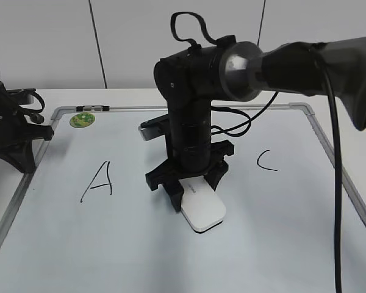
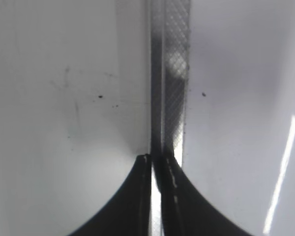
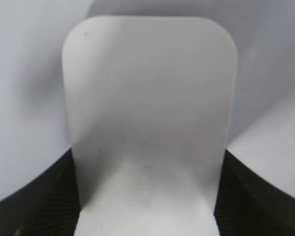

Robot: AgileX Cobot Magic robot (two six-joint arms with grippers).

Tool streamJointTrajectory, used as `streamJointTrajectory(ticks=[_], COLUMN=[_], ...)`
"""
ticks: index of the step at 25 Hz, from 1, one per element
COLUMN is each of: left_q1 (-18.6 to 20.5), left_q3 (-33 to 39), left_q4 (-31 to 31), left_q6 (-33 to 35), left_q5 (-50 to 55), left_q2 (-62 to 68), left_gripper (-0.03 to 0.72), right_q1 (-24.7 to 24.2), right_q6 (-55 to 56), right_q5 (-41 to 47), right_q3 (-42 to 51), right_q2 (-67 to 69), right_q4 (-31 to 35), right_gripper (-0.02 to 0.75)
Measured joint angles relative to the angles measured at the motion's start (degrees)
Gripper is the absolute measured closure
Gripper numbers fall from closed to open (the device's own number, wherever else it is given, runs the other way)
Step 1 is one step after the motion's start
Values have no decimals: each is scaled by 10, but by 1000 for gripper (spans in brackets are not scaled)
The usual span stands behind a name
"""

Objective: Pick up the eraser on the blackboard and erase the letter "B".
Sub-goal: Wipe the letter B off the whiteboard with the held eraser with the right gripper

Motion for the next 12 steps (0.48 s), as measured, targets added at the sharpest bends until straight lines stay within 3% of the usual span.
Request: streamJointTrajectory(ticks=[12], left_q1=[0], left_q3=[0], left_q4=[0], left_q6=[0], left_q5=[0], left_q2=[0], left_gripper=[673], right_q1=[-27], right_q6=[3], right_q5=[-1], right_q3=[-1], right_q2=[-4], right_q4=[-27], right_gripper=[219])
